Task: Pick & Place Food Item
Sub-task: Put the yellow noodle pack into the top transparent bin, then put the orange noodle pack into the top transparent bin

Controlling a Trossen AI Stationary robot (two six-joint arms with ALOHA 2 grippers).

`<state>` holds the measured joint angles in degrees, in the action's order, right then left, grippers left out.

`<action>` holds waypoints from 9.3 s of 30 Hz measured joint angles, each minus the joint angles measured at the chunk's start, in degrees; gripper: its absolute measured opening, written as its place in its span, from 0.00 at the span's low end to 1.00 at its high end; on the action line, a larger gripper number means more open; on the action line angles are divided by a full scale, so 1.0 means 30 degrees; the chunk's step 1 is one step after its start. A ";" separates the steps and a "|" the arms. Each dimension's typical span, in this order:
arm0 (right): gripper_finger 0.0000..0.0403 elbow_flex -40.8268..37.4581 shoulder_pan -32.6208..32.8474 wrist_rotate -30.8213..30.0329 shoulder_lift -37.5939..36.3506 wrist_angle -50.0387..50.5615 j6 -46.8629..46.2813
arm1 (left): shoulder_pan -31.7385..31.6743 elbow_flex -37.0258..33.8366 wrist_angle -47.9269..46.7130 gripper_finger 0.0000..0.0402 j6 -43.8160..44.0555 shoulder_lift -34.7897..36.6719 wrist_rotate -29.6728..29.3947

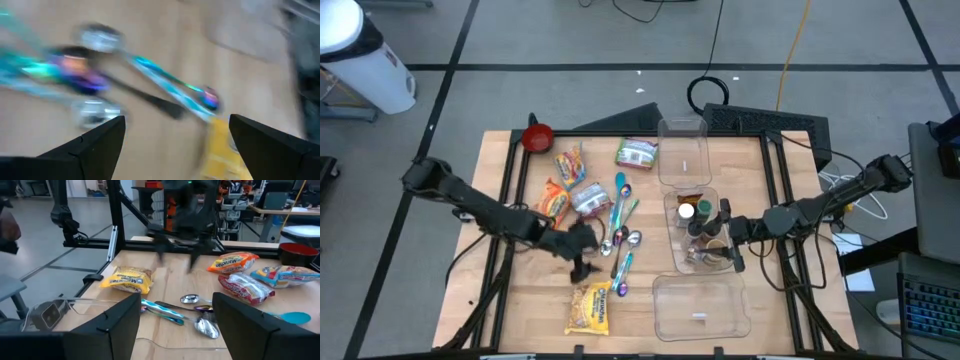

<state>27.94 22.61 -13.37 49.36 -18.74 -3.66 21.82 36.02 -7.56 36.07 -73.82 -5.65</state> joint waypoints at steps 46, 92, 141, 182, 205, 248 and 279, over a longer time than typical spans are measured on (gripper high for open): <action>0.59 0.0000 -0.0007 0.0000 0.0009 -0.0060 -0.0057 | 0.1590 -0.0026 0.3848 0.03 -0.4045 -0.1712 0.2478; 0.59 0.6076 -0.8677 0.1555 1.0064 -0.3992 0.3073 | -0.7422 0.3385 0.8844 0.02 -2.0616 -0.0733 -0.4624; 0.00 0.6054 -1.1449 0.5508 0.7740 -0.1186 0.4000 | -0.6759 0.4207 0.9474 0.08 -1.8449 -0.0881 -0.3105; 0.00 1.3602 -2.3825 1.0945 1.2861 1.0506 2.0551 | -0.6759 0.4207 0.7966 0.28 -1.6346 0.0253 -0.3205; 0.00 1.3595 -2.5048 1.0943 1.4694 1.0937 2.0932 | -0.6759 0.4200 0.8023 0.28 -1.5920 0.0253 -0.3212; 0.41 1.2011 -2.1239 1.4539 0.6242 0.9412 0.4210 | -0.6752 0.4193 0.5702 0.28 -1.4112 0.0253 -0.4240; 0.41 0.0568 -1.5249 1.2393 -0.0561 -0.2667 0.2455 | -1.1604 0.4090 -1.7362 0.74 0.8809 0.0253 -0.3942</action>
<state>29.65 -23.14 23.81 47.68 -26.74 3.70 -12.99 48.29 -59.64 62.49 -73.06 -17.48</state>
